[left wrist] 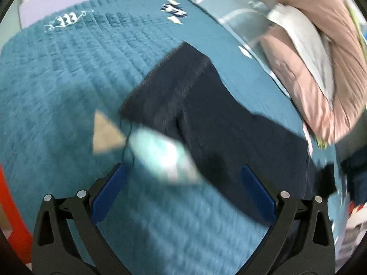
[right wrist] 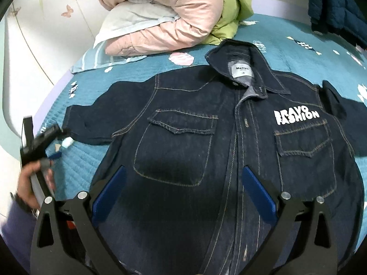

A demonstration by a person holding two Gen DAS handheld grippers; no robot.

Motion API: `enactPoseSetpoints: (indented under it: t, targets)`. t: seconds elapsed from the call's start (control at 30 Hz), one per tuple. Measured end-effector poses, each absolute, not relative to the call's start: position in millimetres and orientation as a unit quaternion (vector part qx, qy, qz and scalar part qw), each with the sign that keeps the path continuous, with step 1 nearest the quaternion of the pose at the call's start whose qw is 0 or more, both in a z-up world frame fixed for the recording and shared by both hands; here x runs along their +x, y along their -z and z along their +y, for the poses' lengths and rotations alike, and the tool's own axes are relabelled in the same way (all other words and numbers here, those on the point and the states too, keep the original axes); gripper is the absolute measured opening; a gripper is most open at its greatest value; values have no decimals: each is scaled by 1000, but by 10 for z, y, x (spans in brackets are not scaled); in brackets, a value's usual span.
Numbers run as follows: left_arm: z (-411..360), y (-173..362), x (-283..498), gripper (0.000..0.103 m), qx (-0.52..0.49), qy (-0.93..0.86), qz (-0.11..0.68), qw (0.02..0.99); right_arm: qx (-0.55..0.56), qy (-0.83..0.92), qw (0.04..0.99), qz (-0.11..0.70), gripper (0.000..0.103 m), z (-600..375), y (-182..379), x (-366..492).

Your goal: Fold large clothes

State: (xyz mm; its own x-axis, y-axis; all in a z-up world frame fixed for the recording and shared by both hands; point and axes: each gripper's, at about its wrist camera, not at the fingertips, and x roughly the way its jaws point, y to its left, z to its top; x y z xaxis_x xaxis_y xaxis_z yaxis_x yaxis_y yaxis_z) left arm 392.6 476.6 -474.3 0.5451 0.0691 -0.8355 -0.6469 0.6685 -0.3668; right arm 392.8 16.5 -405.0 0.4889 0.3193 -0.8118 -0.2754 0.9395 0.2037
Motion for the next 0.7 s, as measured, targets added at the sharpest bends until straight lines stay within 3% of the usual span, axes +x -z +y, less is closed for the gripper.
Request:
enactPoseSetpoints:
  t: [0.13, 0.3, 0.33, 0.37, 0.4, 0.47, 0.57, 0.7]
  targets:
    - [4981, 4774, 4179, 100, -350, -227, 424, 804, 22, -172, 857, 484, 96, 229, 4187, 4005]
    - [4990, 4752, 4413, 99, -285, -241, 444, 814, 27, -177, 853, 490, 96, 254, 4281, 4052]
    - [4980, 4728, 4414, 88, -284, -230, 435, 823, 28, -178, 853, 490, 96, 255, 4291, 4053]
    - [4978, 4713, 4411, 66, -284, -220, 429, 829, 28, -178, 852, 492, 96, 245, 4311, 4054]
    - [4984, 4714, 4413, 59, -285, -215, 429, 830, 30, -178, 851, 494, 96, 231, 4327, 4053]
    - [5014, 4715, 4384, 33, -288, -214, 428, 829, 34, -177, 850, 495, 96, 198, 4347, 4045]
    - [4938, 4526, 4275, 20, -280, -195, 407, 848, 35, -172, 852, 494, 96, 117, 4357, 4040]
    - [4579, 4083, 4254, 15, -255, -142, 376, 879, 50, -156, 856, 491, 96, -92, 4345, 4063]
